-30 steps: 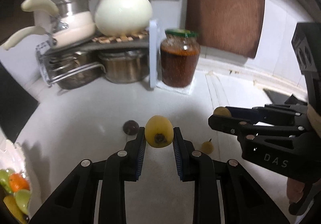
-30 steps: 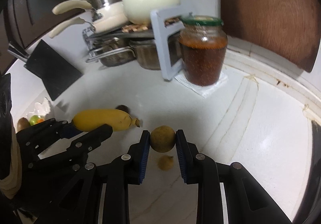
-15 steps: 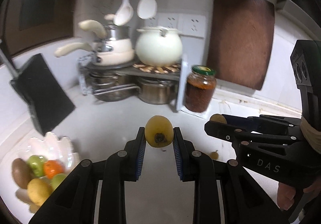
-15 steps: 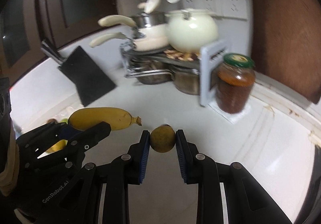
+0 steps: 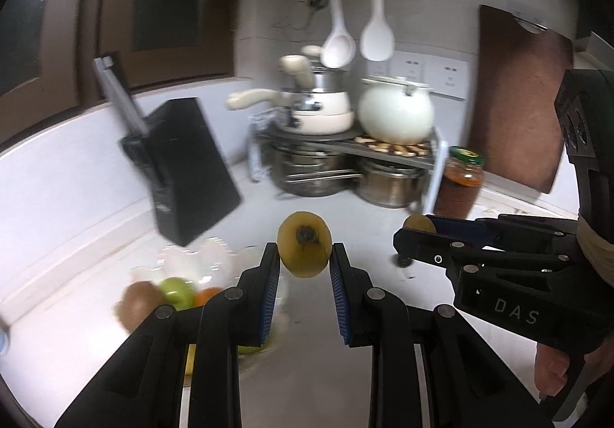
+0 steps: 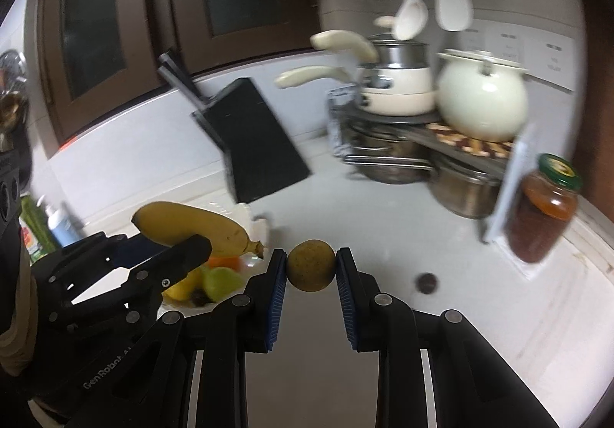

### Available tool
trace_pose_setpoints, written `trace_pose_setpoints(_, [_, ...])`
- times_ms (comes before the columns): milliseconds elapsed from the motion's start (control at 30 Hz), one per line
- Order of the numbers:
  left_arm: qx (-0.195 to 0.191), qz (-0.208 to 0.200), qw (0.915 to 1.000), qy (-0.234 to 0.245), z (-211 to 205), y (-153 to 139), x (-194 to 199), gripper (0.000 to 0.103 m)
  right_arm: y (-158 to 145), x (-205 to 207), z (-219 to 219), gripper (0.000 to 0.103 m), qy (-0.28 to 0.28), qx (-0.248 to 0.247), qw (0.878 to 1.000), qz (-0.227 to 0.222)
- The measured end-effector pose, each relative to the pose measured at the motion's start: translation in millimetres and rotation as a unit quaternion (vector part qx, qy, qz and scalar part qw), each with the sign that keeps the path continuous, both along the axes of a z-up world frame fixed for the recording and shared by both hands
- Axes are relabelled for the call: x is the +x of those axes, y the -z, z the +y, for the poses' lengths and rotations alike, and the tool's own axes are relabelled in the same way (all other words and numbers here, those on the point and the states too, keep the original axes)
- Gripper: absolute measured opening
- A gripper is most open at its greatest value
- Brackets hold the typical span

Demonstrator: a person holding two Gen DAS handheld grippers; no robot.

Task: Organize fruits
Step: 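Carry the banana and loquat over the white bowl and lower them in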

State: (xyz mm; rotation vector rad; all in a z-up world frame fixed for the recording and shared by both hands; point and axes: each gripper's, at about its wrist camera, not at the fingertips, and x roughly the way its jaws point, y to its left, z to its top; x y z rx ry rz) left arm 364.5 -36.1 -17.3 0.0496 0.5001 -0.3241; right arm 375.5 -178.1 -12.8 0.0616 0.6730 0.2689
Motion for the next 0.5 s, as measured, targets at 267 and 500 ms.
trace_pose_setpoints(267, [0.007,0.007,0.9993,-0.037,46,7,8,0.027,11,22,50,0.028,-0.056,0.004,0.998,0.015])
trace_pose_setpoints(500, [0.016,0.034,0.9985,-0.04,63,14,15,0.027,21,35,78,0.028,-0.089,-0.003,0.996,0.028])
